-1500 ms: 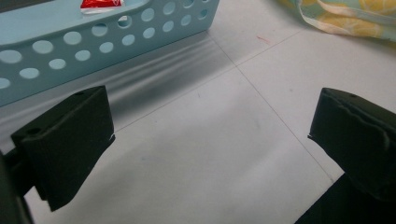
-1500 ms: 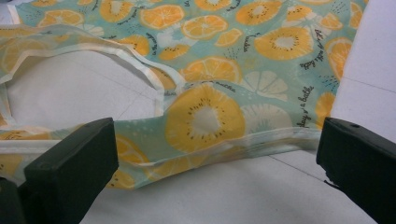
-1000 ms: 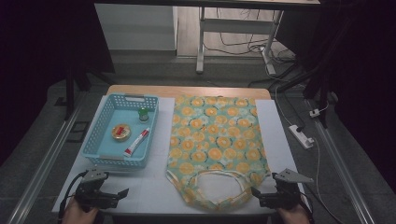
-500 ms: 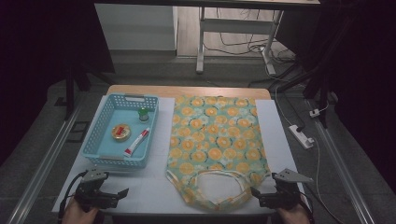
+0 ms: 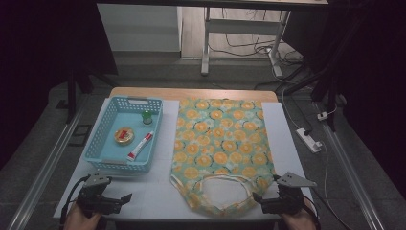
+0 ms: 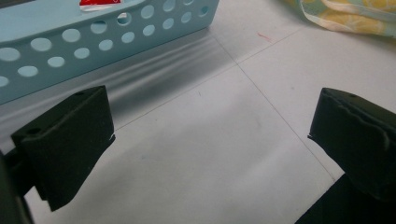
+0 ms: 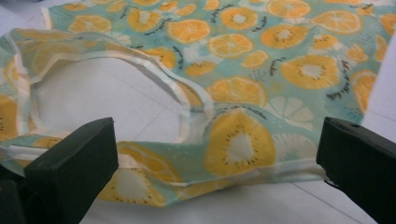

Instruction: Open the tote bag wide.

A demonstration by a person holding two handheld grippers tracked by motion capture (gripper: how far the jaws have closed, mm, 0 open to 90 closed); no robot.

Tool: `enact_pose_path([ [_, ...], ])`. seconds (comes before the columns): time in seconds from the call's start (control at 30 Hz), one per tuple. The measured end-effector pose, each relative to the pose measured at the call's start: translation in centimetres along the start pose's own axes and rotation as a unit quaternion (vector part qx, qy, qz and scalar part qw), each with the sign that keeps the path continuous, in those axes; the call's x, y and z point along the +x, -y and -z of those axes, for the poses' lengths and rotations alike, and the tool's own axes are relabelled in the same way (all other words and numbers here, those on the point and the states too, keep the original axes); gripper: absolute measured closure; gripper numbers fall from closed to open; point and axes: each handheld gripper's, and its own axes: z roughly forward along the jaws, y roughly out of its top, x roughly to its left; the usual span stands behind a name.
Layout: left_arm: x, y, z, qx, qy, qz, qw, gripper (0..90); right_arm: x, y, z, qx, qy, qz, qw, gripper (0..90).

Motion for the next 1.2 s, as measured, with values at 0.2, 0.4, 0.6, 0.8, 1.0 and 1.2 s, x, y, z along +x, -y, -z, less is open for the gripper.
enact_pose_path([
  [0.2, 0.0, 0.0, 0.0, 0.0, 0.0, 0.001, 1.0, 0.0, 0.5, -0.7, -0.3, -0.005, -0.016, 0.017, 0.9997, 0.0],
  [0.4, 0.0, 0.0, 0.0, 0.0, 0.0, 0.001, 1.0, 0.0, 1.1, -1.4, -0.9, -0.002, -0.037, 0.024, 0.999, 0.0],
  [0.6, 0.1, 0.0, 0.0, -0.001, 0.0, 0.002, 1.0, 0.0, 2.0, -2.0, -1.7, 0.016, -0.056, 0.028, 0.9979, 0.0],
  [0.8, 0.1, 0.0, 0.0, 0.0, 0.0, 0.002, 1.0, 0.0, 3.0, -2.8, -2.7, 0.033, -0.068, 0.039, 0.9964, 0.0],
  [1.0, 0.1, 0.0, 0.0, 0.0, 0.0, 0.004, 1.0, 0.0, 4.1, -3.6, -4.0, 0.051, -0.078, 0.046, 0.9946, 0.0],
  [1.2, 0.1, 0.0, 0.0, 0.001, 0.001, 0.002, 1.0, 0.0, 5.0, -4.0, -4.9, 0.063, -0.092, 0.052, 0.9924, 0.0],
])
